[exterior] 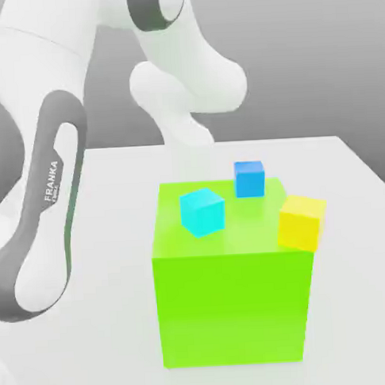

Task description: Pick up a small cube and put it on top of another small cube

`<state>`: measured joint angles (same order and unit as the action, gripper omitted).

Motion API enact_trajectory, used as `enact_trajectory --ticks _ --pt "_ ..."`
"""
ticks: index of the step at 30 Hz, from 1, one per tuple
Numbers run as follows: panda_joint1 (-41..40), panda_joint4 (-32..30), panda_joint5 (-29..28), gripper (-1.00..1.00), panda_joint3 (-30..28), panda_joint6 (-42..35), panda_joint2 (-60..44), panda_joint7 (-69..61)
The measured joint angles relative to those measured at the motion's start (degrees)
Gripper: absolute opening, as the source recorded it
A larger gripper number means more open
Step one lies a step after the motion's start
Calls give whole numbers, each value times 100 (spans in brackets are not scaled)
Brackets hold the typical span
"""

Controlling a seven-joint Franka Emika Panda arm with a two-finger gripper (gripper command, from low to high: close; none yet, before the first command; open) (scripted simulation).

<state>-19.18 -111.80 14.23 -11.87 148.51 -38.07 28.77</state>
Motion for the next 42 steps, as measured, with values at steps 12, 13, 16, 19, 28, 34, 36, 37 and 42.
enact_trajectory --ticks 12,13,16,19,28,34,36,37,42 --pt "607 -715 -356 -100 -44 -1018 1762 228" --pt "696 -825 -388 -100 -6 -1113 1972 249" --pt "930 -1157 -489 -100 142 -1394 2603 315" --pt "1182 -1490 -580 -100 319 -1674 3232 375" --pt "1848 -2484 -771 -100 772 -2523 5106 504" --pt "2176 -3145 -801 -100 1194 -3099 6350 512" --pt "2288 -3365 -798 -100 1330 -3292 6767 502" --pt "2346 -3475 -796 -100 1395 -3388 6975 495" --pt "2656 -4024 -780 -100 1698 -3873 8024 454"
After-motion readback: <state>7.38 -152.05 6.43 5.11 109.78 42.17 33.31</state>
